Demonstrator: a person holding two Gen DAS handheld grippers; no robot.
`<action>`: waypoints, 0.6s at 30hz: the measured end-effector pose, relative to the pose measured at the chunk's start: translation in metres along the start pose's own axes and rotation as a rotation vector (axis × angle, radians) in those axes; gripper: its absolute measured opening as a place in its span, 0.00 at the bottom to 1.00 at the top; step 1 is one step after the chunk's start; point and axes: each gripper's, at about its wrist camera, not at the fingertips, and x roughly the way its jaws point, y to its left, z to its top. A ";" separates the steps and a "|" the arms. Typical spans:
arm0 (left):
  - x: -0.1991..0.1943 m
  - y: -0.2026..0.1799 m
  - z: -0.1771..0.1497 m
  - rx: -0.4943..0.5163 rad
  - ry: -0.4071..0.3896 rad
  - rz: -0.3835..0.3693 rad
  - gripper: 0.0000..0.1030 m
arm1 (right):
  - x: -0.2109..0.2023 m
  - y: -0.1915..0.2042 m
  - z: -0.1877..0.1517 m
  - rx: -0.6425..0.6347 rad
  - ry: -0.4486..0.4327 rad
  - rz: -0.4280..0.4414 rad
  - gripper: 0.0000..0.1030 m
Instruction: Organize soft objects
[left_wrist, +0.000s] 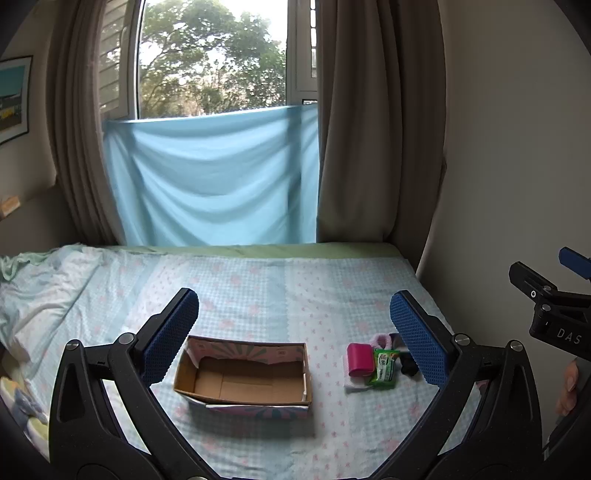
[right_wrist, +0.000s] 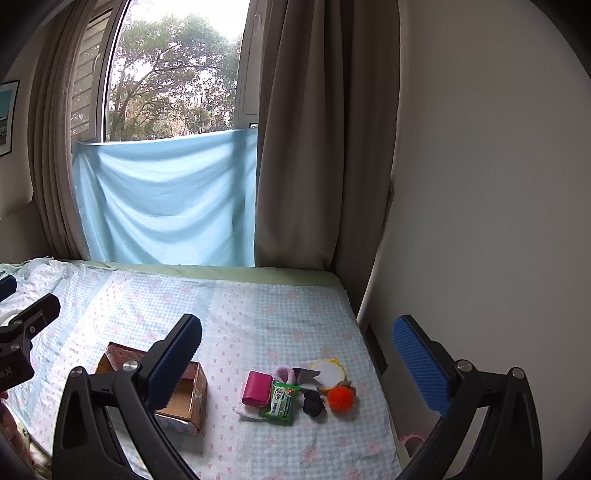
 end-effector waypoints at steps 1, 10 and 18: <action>0.000 0.000 0.000 0.000 0.000 0.001 1.00 | 0.000 0.000 0.000 -0.001 0.000 0.000 1.00; 0.000 0.000 -0.002 0.001 -0.003 -0.004 1.00 | 0.000 -0.002 0.000 0.000 -0.011 0.003 1.00; 0.000 -0.002 -0.002 0.002 -0.004 -0.001 1.00 | 0.001 -0.004 -0.003 0.000 -0.016 0.011 1.00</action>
